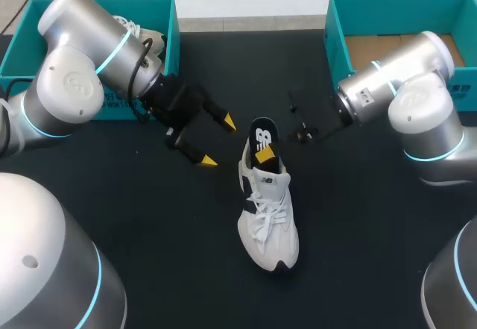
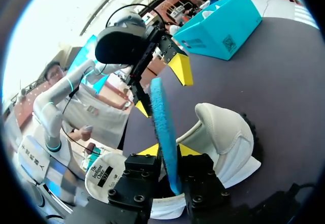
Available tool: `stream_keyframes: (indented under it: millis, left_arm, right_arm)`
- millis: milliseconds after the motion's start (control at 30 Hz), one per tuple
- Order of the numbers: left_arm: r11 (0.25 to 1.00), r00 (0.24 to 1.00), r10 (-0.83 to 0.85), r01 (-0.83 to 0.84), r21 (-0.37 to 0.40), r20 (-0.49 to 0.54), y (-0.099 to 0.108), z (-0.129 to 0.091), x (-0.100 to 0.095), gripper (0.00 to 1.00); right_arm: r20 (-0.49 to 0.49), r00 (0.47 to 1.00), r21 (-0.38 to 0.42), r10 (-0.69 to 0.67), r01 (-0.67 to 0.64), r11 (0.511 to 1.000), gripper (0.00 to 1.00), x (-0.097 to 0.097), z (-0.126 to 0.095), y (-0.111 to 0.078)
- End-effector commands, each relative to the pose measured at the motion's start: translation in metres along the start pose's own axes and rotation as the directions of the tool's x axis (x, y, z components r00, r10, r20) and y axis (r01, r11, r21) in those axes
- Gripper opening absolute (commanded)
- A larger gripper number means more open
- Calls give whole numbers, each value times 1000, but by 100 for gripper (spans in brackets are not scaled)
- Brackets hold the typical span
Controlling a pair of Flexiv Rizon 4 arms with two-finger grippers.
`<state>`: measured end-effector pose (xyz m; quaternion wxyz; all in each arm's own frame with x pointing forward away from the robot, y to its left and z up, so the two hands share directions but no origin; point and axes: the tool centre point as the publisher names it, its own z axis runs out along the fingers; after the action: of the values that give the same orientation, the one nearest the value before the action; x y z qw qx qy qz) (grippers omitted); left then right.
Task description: Take the shoe out of the shoebox, open the shoe tongue, remove and reinsert the insole, then place the shoe into the shoebox
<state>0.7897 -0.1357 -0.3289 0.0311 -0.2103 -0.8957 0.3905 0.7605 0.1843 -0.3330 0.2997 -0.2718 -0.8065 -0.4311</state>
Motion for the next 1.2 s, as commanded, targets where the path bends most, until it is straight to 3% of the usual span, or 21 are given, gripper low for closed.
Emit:
stream_keyframes:
  millis: [33,433,533,800,1033,1200]
  left_arm:
    - [1000,1000,0,0,-2,1,0,0,1,100]
    - [1000,1000,0,0,-2,1,0,0,1,100]
    - [1000,1000,0,0,-2,1,0,0,1,100]
    - [1000,1000,0,0,-2,1,0,0,1,100]
    - [1000,1000,0,0,-2,1,0,0,1,100]
    - [1000,1000,0,0,-2,1,0,0,1,100]
  right_arm:
    - [22,999,41,-30,29,999,27,2,-3,2]
    - [46,995,106,-93,87,991,16,-5,3,-20]
    - [54,994,123,-94,86,989,0,-8,5,-24]
    - [0,999,183,-49,48,982,0,-6,6,-25]
    - [-10,1000,246,-22,23,969,0,-6,14,-44]
    - [-12,1000,246,-15,17,969,0,-5,17,-48]
